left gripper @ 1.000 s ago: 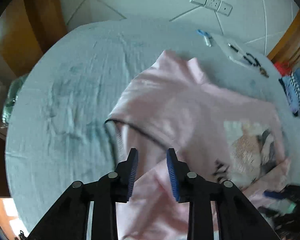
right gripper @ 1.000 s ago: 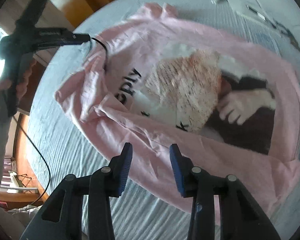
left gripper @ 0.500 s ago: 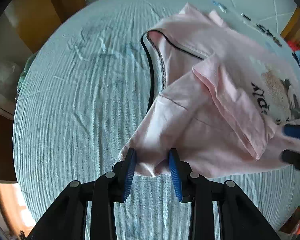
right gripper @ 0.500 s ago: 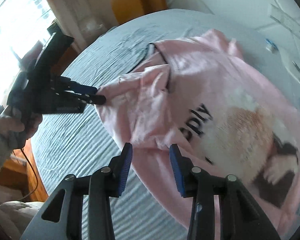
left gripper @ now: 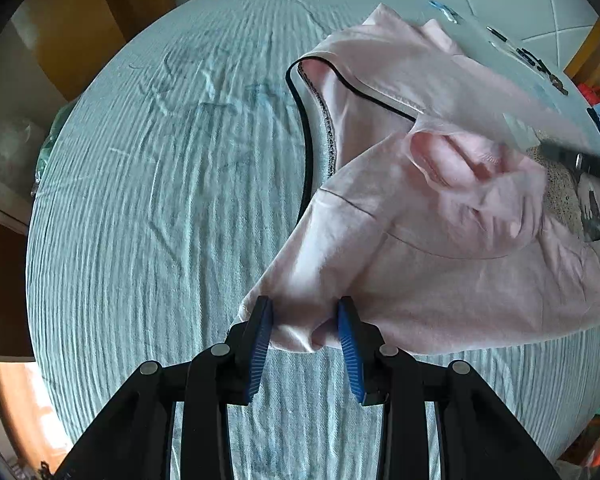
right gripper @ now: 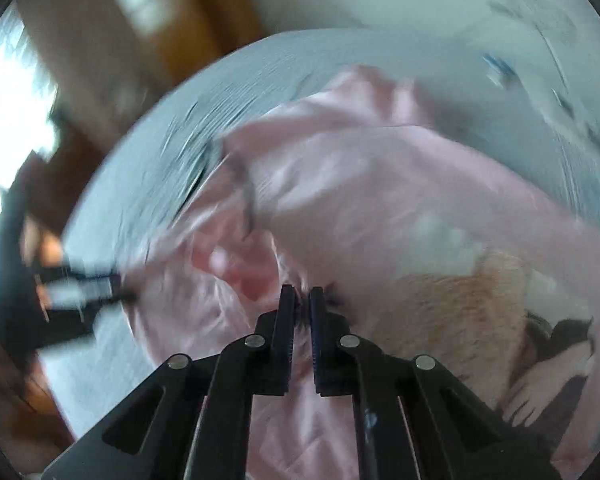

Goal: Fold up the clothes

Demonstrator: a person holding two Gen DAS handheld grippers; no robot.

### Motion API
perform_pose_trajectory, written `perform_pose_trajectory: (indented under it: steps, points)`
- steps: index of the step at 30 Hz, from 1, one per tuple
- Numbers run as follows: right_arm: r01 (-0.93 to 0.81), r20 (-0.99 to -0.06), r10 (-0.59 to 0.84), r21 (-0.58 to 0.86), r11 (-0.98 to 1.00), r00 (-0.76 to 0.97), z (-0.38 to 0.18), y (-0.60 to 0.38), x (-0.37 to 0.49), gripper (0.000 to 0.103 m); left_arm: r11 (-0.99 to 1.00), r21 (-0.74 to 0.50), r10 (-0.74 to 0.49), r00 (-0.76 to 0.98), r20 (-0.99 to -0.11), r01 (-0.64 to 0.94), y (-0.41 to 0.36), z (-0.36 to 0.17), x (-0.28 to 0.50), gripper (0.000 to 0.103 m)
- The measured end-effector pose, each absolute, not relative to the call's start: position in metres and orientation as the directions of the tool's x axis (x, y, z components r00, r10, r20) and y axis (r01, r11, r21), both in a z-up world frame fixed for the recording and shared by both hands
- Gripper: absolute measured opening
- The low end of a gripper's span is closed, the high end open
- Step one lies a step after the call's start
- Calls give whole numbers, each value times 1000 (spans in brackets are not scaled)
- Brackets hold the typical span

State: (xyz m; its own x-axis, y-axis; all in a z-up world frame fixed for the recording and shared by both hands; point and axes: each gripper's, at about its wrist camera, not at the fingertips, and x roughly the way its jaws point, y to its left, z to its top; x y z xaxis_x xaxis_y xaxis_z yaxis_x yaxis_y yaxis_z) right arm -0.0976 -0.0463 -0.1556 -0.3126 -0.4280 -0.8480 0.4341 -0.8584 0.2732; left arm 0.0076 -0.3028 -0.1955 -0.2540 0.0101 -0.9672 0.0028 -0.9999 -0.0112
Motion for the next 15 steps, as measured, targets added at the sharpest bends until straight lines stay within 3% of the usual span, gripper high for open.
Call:
perform_pose_trajectory:
  steps: [4, 7, 9, 11, 15]
  points:
    - [288, -826, -439, 351, -891, -353, -139, 13, -122, 8, -996, -87, 84, -238, -968, 3, -305, -174, -4, 39]
    - [190, -815, -412, 365, -911, -407, -122, 69, -128, 11, -993, -109, 117, -297, -948, -42, -294, -143, -24, 62]
    - [114, -820, -370, 358, -927, -436, -111, 113, -130, 25, -992, -106, 126, -340, -932, -75, -281, -125, -46, 68]
    - [43, -825, -333, 354, -934, -456, -104, 153, -135, 59, -990, -112, 137, -363, -922, -90, -271, -114, -79, 72]
    - [-60, -849, -284, 345, -937, -446, -102, 212, -147, 64, -984, -146, 172, -368, -914, -97, -244, -106, -166, 73]
